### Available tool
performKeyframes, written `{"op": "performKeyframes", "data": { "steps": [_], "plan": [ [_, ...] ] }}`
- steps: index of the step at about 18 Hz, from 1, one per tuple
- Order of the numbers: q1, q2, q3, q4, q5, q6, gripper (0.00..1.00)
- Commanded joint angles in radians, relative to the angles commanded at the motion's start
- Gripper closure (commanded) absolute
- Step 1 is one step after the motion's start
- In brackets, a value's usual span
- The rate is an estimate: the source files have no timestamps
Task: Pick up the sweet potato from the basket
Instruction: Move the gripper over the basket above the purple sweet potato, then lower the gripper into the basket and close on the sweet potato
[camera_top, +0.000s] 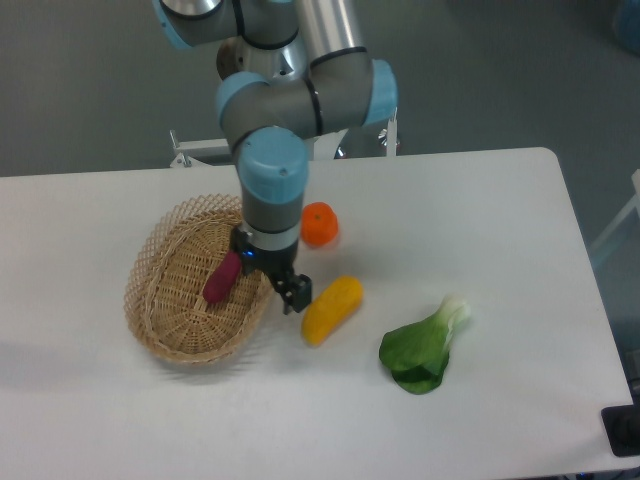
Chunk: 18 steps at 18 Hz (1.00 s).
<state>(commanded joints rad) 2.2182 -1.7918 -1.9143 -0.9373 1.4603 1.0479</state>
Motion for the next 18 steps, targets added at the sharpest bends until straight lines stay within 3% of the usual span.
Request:
{"op": "performKeyframes", "data": {
  "steps": [8,18],
  "plan": [
    [-0.069,-0.041,-0.023,0.003,0.002,-0.12,0.0],
    [-0.088,-0.103,-0.022,0.028,0.009,-0.169,0.0]
  ]
}}
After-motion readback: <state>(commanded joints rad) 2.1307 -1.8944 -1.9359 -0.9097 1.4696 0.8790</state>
